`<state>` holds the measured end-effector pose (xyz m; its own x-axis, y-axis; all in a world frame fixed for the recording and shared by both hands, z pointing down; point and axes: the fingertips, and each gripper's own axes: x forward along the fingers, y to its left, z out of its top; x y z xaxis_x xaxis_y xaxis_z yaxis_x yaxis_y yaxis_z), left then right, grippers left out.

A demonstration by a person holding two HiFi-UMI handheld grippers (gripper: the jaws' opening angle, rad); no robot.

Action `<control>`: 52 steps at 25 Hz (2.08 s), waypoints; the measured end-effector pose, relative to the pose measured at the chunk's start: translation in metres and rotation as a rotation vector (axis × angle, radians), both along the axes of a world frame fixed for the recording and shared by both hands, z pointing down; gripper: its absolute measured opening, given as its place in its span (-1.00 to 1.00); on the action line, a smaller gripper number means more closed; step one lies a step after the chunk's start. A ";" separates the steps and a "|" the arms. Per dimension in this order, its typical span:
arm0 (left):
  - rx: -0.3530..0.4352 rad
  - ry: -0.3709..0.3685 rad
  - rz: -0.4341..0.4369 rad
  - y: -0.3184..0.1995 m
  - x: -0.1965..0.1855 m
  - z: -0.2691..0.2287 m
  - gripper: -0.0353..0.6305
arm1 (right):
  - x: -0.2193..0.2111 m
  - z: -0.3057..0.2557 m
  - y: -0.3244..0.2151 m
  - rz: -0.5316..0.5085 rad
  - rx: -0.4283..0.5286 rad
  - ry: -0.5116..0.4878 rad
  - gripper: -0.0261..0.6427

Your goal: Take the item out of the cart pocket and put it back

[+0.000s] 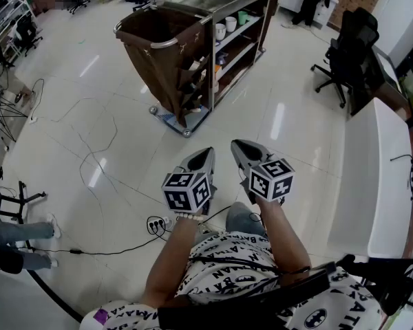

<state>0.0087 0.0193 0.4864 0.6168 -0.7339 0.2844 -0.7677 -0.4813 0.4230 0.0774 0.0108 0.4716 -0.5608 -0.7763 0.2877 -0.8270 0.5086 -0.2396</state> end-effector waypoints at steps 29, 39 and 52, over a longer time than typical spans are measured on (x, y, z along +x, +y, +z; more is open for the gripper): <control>0.059 -0.073 -0.058 -0.214 -0.012 -0.010 -0.89 | -0.005 0.000 -0.283 -0.058 0.084 0.111 -0.58; 0.011 -0.093 -0.052 -0.299 0.000 0.005 -0.89 | -0.006 0.040 -0.400 -0.128 0.013 0.208 -0.43; -0.032 -0.086 -0.119 -0.383 -0.008 0.020 -0.89 | -0.037 0.106 -0.517 -0.295 -0.089 0.400 -0.42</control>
